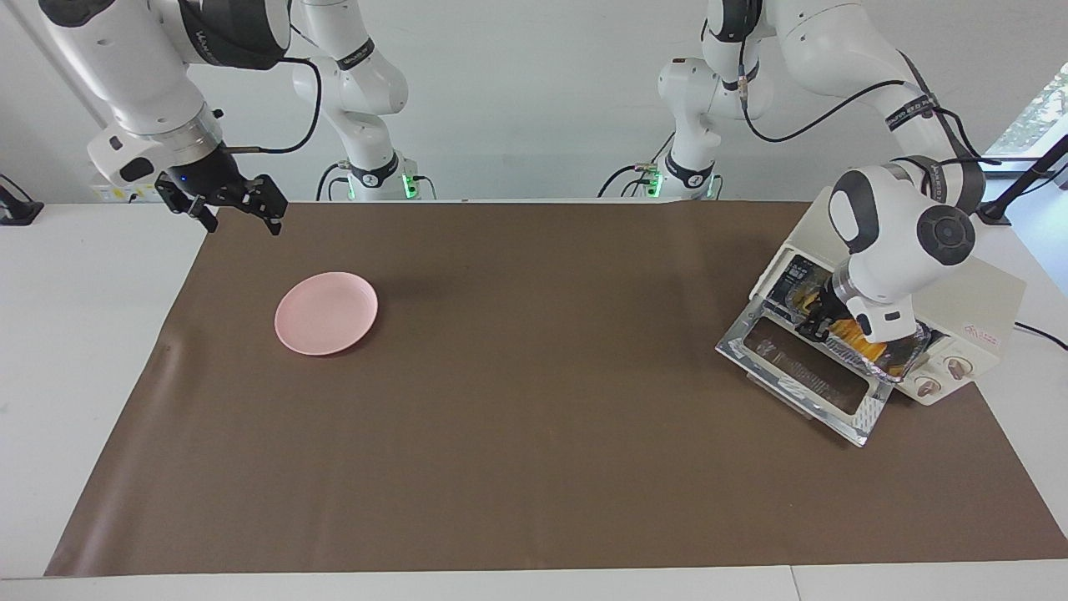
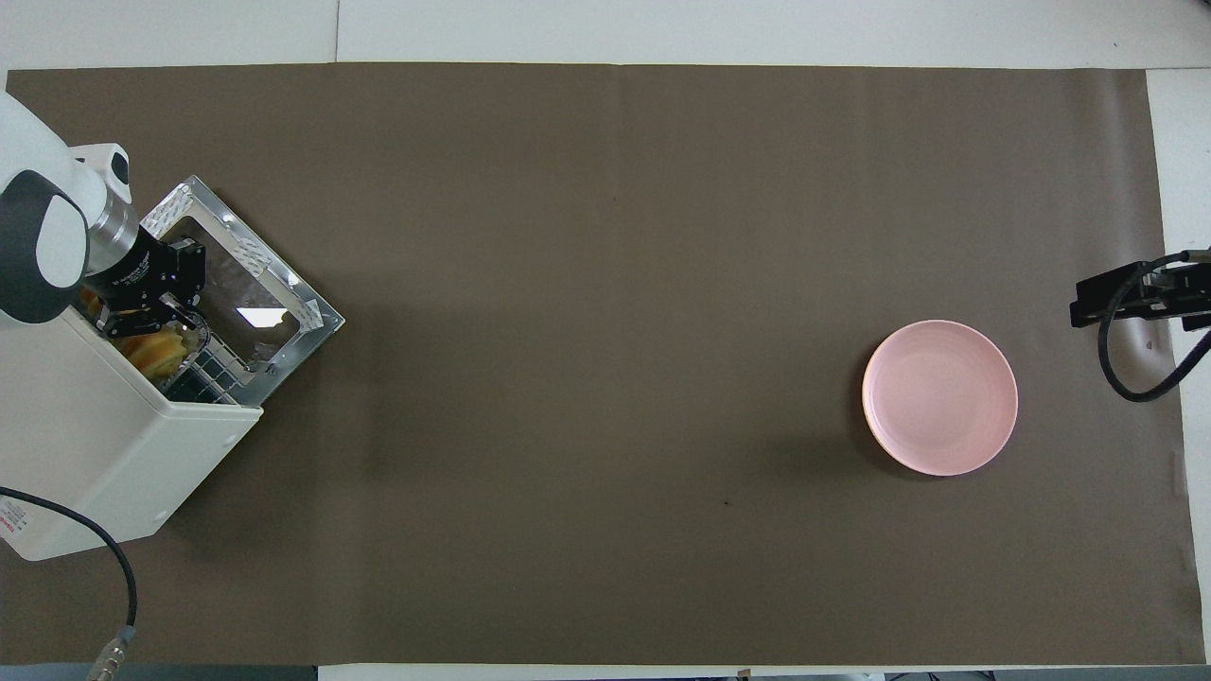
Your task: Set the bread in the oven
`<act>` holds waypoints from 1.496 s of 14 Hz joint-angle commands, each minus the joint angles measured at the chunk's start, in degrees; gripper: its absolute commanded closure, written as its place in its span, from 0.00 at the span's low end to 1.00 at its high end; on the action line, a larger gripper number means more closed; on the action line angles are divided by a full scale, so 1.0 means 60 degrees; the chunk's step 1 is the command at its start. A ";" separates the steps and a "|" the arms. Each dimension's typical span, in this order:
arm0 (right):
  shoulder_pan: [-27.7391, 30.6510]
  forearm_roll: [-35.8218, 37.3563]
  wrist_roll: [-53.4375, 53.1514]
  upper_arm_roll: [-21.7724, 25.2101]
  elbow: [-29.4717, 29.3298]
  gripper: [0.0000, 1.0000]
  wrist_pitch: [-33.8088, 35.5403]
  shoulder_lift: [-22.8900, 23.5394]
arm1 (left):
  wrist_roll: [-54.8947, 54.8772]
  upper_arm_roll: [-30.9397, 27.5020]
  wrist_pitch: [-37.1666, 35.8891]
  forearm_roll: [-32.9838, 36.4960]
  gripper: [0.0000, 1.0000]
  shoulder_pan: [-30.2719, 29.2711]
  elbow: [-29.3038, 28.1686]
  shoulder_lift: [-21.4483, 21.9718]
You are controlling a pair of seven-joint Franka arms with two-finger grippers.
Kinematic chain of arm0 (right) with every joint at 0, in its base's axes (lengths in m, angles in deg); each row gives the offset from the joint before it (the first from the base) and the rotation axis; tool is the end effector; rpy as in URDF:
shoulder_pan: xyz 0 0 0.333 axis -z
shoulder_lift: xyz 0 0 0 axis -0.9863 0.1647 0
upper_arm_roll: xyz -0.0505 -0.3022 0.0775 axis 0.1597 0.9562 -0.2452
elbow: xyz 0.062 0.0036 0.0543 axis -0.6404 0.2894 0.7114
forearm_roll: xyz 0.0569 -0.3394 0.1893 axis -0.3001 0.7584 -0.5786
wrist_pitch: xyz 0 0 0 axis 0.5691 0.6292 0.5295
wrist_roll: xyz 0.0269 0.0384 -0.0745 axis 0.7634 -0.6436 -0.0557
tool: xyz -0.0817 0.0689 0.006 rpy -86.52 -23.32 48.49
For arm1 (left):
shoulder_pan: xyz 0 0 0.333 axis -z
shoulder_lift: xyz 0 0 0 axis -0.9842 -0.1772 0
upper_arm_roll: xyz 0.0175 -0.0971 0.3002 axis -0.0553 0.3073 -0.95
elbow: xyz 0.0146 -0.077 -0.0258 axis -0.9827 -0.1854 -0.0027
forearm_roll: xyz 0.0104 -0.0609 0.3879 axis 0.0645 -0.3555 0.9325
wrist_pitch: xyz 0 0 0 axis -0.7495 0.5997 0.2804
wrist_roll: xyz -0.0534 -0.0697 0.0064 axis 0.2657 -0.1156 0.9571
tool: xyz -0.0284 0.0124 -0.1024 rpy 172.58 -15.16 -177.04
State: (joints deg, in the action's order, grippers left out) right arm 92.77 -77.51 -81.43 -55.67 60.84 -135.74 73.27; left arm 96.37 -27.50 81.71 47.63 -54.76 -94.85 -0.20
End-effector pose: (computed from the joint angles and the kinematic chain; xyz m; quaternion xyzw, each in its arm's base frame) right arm 0.5352 -0.0362 0.5989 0.9986 -0.0339 -0.0385 0.0132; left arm 0.6112 0.0020 0.4038 -0.8974 -0.4212 0.0989 0.0867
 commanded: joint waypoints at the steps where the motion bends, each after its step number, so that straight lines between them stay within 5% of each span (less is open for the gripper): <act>1: 0.0083 -0.0111 -0.0071 -0.0055 -0.0007 0.00 0.0150 -0.0061 | -0.0099 0.0023 0.0245 0.0443 0.00 0.0091 -0.0321 0.0312; 9: 0.0083 -0.0111 -0.0071 -0.0055 -0.0007 0.00 0.0150 -0.0061 | -0.0085 0.0053 0.0421 0.0840 0.00 0.0647 0.0351 0.0079; 15: 0.0083 -0.0111 -0.0071 -0.0055 -0.0007 0.00 0.0150 -0.0061 | -0.0362 0.0126 -0.0924 0.0768 0.00 0.0970 0.1874 -0.0113; 18: 0.0083 -0.0111 -0.0071 -0.0055 -0.0007 0.00 0.0150 -0.0061 | -0.0728 0.0389 -0.1773 0.0752 0.00 0.0984 0.2578 0.0018; 21: 0.0083 -0.0111 -0.0071 -0.0055 -0.0007 0.00 0.0150 -0.0061 | -0.1708 0.0653 -0.2536 0.0708 0.00 0.0985 0.2624 0.0909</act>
State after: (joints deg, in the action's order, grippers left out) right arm 92.77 -77.51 -81.43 -55.67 60.84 -135.74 73.27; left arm 89.73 -24.22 69.81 51.86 -48.67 -79.09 1.20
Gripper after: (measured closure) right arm 0.000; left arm 0.000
